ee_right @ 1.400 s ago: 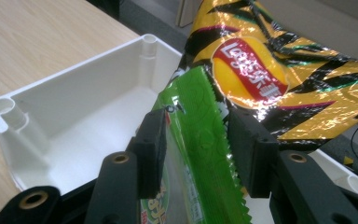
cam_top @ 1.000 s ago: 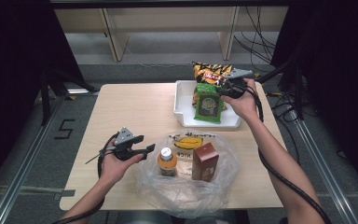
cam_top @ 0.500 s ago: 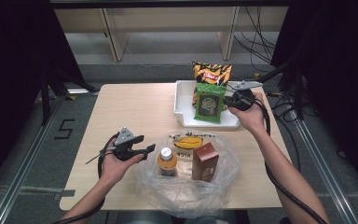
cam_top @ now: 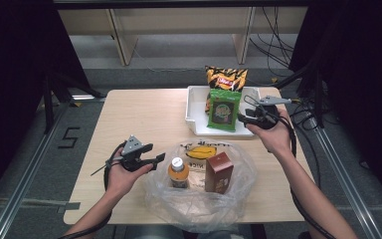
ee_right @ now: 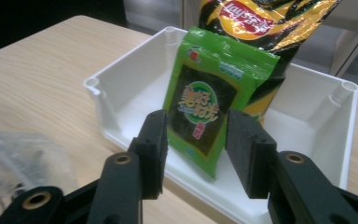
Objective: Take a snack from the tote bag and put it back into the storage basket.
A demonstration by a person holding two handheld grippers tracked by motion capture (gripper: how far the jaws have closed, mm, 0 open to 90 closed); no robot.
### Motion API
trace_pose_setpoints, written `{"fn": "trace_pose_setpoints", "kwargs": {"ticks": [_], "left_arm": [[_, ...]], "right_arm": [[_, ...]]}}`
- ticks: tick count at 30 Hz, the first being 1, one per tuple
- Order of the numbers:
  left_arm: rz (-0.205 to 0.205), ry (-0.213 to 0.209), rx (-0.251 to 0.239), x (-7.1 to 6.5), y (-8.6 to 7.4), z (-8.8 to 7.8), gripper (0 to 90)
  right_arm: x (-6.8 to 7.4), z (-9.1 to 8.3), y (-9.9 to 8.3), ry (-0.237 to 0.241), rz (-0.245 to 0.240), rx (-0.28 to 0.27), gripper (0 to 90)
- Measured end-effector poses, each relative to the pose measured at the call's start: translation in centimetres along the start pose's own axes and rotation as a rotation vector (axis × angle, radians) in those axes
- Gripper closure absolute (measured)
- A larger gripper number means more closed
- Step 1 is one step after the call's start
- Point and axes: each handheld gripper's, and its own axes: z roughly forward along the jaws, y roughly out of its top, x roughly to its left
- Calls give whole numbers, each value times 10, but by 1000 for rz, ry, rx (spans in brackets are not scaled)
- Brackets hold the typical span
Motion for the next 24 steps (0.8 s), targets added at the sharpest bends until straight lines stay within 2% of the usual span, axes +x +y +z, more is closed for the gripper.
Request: {"fn": "trace_pose_setpoints", "kwargs": {"ticks": [2,6,7,8,10,11,12,13,14,15,16,17,19,20,21,23,24], "left_arm": [[3,1,-2,0,0,0,350],[1,5,-3,0,1,-1,350],[0,4,-4,0,1,-1,350],[-1,5,-3,0,1,-1,350],[0,5,-2,0,1,-1,350],[2,4,-2,0,0,-1,350],[3,3,-2,0,1,-1,350],[3,2,-3,-1,1,-1,350],[3,2,-4,-1,1,-1,350],[3,1,-4,-1,1,-1,350],[3,2,-3,-1,1,-1,350],[3,1,-3,-1,1,-1,350],[3,0,-3,-1,1,-1,350],[3,0,-3,-1,0,-1,350],[2,0,-2,-1,0,-1,350],[3,0,-2,-1,1,-1,350],[3,0,-3,-1,1,-1,350]], "right_arm": [[3,-5,0,3,-22,0,561],[16,-14,-2,12,7,-23,521],[17,-18,-2,14,-8,-21,511],[22,-20,-2,15,25,-26,498],[27,-24,-3,23,22,-38,483],[28,-25,-4,29,6,-43,472],[32,-28,-4,25,29,-38,466],[32,-30,-4,24,7,-50,461],[34,-31,-6,30,11,-53,458],[37,-35,-7,34,47,-53,454],[38,-37,-8,34,35,-56,453],[40,-40,-8,35,55,-50,450],[43,-43,-10,43,44,-69,441],[45,-45,-11,48,61,-73,436],[46,-47,-11,49,49,-76,431],[52,-52,-13,58,77,-72,423],[53,-53,-14,57,69,-86,421]]}}
